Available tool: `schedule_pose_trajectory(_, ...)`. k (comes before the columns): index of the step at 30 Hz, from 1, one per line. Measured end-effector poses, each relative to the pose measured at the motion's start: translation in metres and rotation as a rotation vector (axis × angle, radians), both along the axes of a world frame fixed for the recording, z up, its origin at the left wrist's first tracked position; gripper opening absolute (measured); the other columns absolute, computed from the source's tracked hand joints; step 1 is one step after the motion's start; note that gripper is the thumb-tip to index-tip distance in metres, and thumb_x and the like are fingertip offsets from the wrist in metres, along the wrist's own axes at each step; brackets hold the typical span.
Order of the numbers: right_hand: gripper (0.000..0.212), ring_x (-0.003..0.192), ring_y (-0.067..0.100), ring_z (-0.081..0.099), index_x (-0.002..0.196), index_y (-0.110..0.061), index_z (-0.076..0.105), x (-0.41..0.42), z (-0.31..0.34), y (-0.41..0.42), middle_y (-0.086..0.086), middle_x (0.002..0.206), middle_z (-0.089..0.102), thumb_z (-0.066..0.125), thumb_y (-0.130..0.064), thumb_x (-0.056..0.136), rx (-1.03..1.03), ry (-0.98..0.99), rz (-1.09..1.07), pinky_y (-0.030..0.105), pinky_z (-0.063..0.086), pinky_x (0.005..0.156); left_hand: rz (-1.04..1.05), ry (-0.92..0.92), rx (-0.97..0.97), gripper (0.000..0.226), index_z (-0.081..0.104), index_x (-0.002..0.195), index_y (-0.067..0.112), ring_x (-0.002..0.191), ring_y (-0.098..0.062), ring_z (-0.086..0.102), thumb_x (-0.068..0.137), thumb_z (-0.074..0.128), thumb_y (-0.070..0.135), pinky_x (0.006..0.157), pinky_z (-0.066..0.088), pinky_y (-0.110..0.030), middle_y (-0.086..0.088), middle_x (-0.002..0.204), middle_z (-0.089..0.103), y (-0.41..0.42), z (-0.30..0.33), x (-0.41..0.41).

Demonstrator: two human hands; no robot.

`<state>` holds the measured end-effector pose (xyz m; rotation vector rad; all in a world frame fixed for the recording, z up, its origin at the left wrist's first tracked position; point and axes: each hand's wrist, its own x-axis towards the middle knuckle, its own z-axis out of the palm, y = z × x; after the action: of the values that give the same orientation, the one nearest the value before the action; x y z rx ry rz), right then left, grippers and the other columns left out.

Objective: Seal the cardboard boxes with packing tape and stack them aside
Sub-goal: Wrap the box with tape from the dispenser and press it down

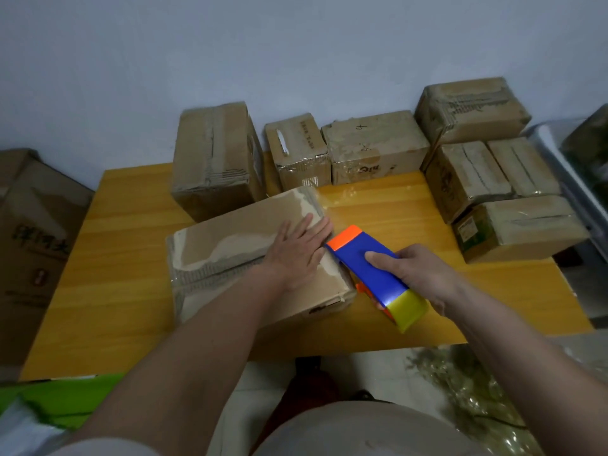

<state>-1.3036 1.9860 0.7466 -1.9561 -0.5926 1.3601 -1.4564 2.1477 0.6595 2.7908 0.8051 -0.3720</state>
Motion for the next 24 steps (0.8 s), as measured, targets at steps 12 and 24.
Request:
schedule_pose_trajectory(12,0.044,0.057,0.017,0.060,0.085,0.005,0.071,0.002,-0.012,-0.039,0.010,0.068,0.068,0.071,-0.039,0.082,-0.009,-0.041,0.090,0.027,0.043,0.060,0.246,0.077,0.049,0.053,-0.011,0.153,0.036,0.149,-0.020,-0.015,0.105,0.012,0.038,0.116,-0.001,-0.061,0.017,0.160,-0.016,-0.014,0.001,-0.002)
schedule_pose_trajectory(24,0.049,0.071,0.029,0.069,0.094,0.001,0.071,0.002,-0.026,-0.031,0.015,0.084,0.074,0.073,-0.045,0.078,-0.029,0.101,0.086,0.048,0.056,0.085,0.011,0.125,-0.119,0.083,-0.009,0.154,0.027,0.146,-0.017,-0.023,0.094,0.046,0.045,0.119,-0.009,-0.048,0.007,0.161,-0.018,-0.027,0.012,-0.014)
